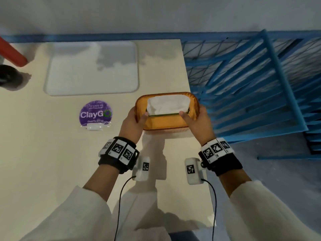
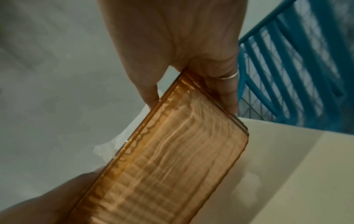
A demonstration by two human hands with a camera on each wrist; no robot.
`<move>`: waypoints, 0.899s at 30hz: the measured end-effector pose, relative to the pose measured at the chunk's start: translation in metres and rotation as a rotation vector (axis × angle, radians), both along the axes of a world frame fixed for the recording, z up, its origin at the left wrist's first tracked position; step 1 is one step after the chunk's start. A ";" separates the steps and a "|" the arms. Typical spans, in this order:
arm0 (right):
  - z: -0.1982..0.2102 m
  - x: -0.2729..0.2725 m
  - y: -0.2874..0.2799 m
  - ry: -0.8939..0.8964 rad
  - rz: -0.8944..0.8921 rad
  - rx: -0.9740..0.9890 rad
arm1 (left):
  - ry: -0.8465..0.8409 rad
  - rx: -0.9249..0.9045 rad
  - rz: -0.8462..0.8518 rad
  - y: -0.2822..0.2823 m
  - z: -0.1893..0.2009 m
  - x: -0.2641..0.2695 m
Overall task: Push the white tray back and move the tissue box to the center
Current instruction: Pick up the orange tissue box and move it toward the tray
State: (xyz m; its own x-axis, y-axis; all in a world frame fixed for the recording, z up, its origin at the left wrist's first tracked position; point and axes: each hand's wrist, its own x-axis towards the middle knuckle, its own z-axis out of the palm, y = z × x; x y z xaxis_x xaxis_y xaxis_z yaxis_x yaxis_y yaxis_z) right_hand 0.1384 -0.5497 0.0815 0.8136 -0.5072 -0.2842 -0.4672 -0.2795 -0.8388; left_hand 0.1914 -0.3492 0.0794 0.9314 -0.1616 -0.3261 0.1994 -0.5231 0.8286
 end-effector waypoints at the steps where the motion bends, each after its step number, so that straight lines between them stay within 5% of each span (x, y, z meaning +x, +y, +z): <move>1: 0.001 0.020 -0.006 -0.009 0.007 -0.014 | -0.012 0.010 0.001 -0.006 0.000 0.019; 12: -0.023 0.175 -0.049 -0.075 -0.030 -0.039 | -0.070 0.094 -0.018 -0.057 -0.010 0.186; 27: -0.036 0.218 -0.066 -0.005 0.019 -0.119 | -0.035 0.077 -0.055 -0.065 -0.027 0.225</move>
